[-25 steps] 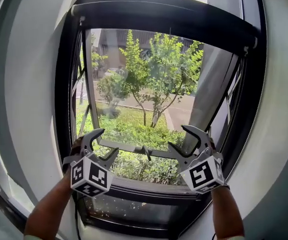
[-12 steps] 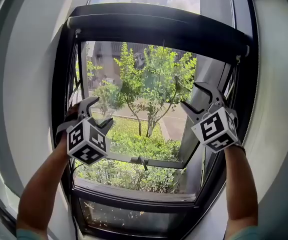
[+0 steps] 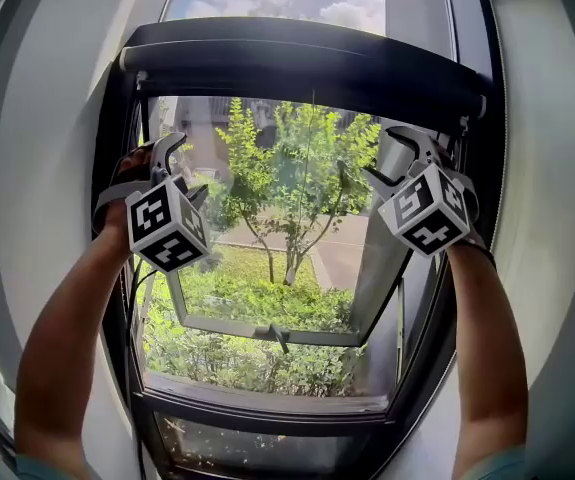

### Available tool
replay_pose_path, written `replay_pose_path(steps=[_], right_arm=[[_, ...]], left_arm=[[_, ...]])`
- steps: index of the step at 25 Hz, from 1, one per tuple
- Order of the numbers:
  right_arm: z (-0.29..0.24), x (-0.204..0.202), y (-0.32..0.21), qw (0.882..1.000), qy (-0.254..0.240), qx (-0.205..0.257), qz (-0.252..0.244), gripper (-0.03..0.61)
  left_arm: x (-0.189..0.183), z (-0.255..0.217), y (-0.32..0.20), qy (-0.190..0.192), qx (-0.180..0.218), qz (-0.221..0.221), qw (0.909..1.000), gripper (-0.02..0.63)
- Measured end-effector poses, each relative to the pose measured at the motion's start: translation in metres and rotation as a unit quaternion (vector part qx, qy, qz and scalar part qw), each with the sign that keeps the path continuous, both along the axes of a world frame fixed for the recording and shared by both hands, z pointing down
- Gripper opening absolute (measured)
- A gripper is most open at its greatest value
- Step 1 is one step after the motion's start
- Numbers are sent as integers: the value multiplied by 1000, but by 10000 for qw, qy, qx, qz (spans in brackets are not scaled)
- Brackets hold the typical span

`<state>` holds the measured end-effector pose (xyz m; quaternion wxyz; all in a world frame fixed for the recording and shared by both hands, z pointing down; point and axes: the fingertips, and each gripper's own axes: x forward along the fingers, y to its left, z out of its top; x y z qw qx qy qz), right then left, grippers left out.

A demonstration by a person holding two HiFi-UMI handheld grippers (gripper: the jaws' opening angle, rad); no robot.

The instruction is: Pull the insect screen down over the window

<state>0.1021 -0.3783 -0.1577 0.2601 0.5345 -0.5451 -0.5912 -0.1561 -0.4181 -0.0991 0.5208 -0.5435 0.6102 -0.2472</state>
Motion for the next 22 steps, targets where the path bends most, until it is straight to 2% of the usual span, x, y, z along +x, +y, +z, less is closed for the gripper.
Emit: replay_pose_path(steps=[3,6,13,16,22], right_arm=[[-21,15,-4,9996,-28,89,268,273],[-41,31,-7,9976,33,193,663,293],[-61,48,-20,9901,451,141,1323,298],[-61,58,-27,9857,590,-30,1577,298],[-53,70,-40,9772,799,-310,1942,298]], left_arm=[[-4,-24,-4,-389,230,-260,9986,376],[-10,-46,-8,-600,360,-418,9967,383],[-27,-87,-12,-651,375,-646,9951,402],[-32,-91,-19,-803,264,-813,9931,402],[-39,-93,-31,-801,179,-876,9928,407]])
